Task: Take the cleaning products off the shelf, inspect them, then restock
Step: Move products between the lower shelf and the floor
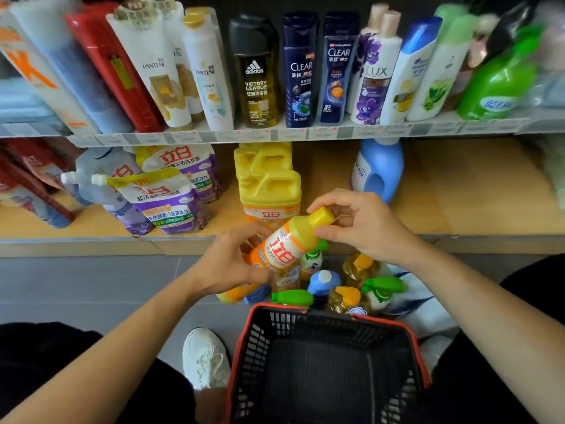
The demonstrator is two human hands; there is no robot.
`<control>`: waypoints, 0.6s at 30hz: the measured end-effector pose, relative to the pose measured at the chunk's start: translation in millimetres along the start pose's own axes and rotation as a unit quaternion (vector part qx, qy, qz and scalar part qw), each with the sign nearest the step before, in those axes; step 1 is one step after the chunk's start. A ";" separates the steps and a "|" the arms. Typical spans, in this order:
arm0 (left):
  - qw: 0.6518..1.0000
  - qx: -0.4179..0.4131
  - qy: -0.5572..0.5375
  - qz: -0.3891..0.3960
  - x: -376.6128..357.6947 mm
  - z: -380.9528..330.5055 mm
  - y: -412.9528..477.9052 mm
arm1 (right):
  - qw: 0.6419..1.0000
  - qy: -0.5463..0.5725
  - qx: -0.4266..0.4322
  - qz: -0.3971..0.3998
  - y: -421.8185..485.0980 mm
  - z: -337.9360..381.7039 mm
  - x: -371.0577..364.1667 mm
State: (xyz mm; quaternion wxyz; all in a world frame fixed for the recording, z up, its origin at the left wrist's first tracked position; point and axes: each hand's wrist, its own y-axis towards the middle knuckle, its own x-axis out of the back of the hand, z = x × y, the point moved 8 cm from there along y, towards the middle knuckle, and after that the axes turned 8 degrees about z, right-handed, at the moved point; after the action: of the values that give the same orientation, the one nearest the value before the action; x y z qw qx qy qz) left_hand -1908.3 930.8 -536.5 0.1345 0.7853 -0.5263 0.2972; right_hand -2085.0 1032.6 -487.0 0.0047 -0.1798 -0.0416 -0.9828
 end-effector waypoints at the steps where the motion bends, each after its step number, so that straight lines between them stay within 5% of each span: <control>1: 0.999 0.003 -0.040 0.025 -7.9 2.2 1.0 | 1.000 -0.007 -0.004 0.012 -0.9 0.0 -0.1; 7: 0.964 0.039 -0.238 0.117 -44.0 8.8 4.1 | 1.000 0.000 -0.005 0.023 -9.4 0.5 9.5; 13: 0.934 0.064 -0.295 0.190 -63.6 20.1 5.7 | 0.998 0.026 -0.017 0.046 -8.7 -11.7 11.1; 18: 0.973 0.056 -0.206 0.091 -57.5 17.5 8.4 | 0.999 0.033 -0.040 0.015 -6.3 -20.9 16.5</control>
State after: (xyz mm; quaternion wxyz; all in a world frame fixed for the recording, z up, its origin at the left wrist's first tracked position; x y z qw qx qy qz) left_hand -1925.7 961.2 -586.0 -0.0486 0.7846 -0.5946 0.1688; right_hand -2108.0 1037.2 -501.2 0.0140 -0.1479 0.0005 -0.9889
